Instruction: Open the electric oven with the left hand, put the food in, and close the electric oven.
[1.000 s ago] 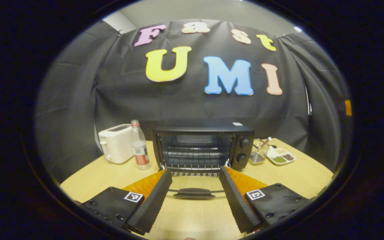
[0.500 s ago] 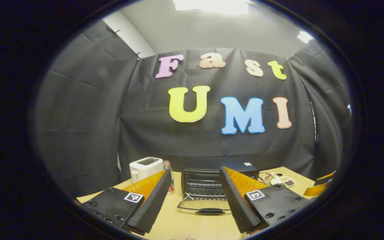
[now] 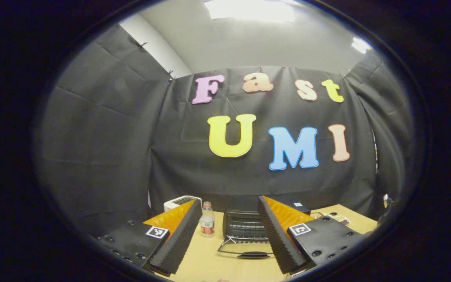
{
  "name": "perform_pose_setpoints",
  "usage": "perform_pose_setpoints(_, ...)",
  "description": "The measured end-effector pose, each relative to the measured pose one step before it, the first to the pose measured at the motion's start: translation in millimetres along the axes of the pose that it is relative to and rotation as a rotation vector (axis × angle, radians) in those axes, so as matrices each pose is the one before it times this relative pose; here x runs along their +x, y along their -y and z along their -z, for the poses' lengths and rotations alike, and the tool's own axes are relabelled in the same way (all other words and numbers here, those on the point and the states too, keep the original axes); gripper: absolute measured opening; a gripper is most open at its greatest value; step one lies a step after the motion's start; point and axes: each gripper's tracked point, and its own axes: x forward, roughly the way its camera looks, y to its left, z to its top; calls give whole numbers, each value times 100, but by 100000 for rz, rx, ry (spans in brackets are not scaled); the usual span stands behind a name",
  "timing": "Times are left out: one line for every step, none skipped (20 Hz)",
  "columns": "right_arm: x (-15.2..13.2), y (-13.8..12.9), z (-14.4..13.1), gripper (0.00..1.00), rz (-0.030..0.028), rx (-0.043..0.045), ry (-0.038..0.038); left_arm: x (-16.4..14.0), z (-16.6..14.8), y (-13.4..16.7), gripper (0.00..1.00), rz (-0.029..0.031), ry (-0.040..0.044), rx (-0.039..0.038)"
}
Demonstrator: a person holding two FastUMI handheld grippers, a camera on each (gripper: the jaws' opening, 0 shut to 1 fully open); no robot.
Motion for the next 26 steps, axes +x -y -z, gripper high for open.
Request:
perform_pose_setpoints(397, 107, 631, 96, -820, 5700, -2242, 67, 56, 52, 96, 19, -75, -315)
perform_pose_setpoints(97, 152, 351, 96, -426, 4603, -2275, 155, 177, -120, 100, -201, -216, 289)
perform_pose_setpoints(340, -4, 528, 96, -1303, 4247, -2256, 149, 187, -214, 100, -417, -266, 284)
perform_pose_setpoints(371, 26, 232, 95, -549, 3616, -1430, 113, 91, -145, 100, -242, -305, -50)
perform_pose_setpoints(-88, -92, 410, 84, -1094, 2861, -2320, 71, 100, -154, 100, -183, -154, -304)
perform_pose_setpoints(307, -38, 631, 83, -893, 1708, -2224, 163, 18, -101, 100, -158, -127, -94)
perform_pose_setpoints(18, -4, 299, 83, -329, 778, -1359, 306, 216, -127, 100, -230, -244, 53)
perform_pose_setpoints(25, 328, -407, 74, 1761, 1836, 1071, 192, 134, -63, 100, -2, -278, -47)
perform_pose_setpoints(77, -189, 122, 31, -954, 2252, 205, 262, 249, -57, 100, -28, -329, -2)
perform_pose_setpoints(320, -332, 305, 38, -1440, 684, -1855, 126, 144, -36, 100, -100, -453, -152)
perform_pose_setpoints(298, 124, 242, 38, 107, -1074, -793, 128, 220, 75, 100, 260, -493, -338)
perform_pose_setpoints(-27, 30, -1088, 38, -865, 1010, 2245, 28, 122, 18, 100, 127, -578, -77)
perform_pose_setpoints(232, -549, 700, 21, -1391, -1085, -1728, 65, 256, -147, 100, -83, -221, 61)
perform_pose_setpoints(-201, -279, 49, 20, -1552, -1695, -220, 56, 66, -43, 100, -141, 139, -148)
perform_pose_setpoints(-221, -789, -33, 18, -2120, -1670, 256, 102, 218, 89, 96, 324, -479, -231)
perform_pose_setpoints(-720, 325, -185, 16, 2270, -1505, 3218, 55, 224, -46, 100, -57, -561, 109)
perform_pose_setpoints(-1105, -262, -1402, 8, -135, -921, 2015, 212, 252, -191, 100, -302, -238, -84)
perform_pose_setpoints(960, -116, -242, 8, -2240, -809, 983, 194, 107, 36, 98, 91, -315, -444)
perform_pose_setpoints(-366, -535, -85, 8, -484, 28, 342, 149, 158, -22, 96, 185, -365, -566)
perform_pose_setpoints(-70, -182, -308, 8, 255, 585, 103, 144, 102, 66, 94, 348, -494, -252)
perform_pose_setpoints(-66, -365, -322, 8, -321, 583, 426, 87, 64, -71, 93, -66, 73, 72)
perform_pose_setpoints(-291, -660, -553, 8, -1074, 460, 1140, 75, -89, -50, 91, 36, 318, 89)
perform_pose_setpoints(-128, -834, -757, 8, -1569, 42, 1507, 198, 67, 82, 96, 295, -27, 121)
perform_pose_setpoints(-88, -1010, -571, 8, -1690, -679, 1473, 138, 102, 52, 96, 173, -107, 120)
perform_pose_setpoints(118, -1060, -829, 8, -1786, -1504, 1663, 312, 254, -52, 96, 154, -220, -180)
perform_pose_setpoints(274, -897, -502, 8, -1508, -1461, 1442, 226, 121, 1, 96, 177, -401, -509)
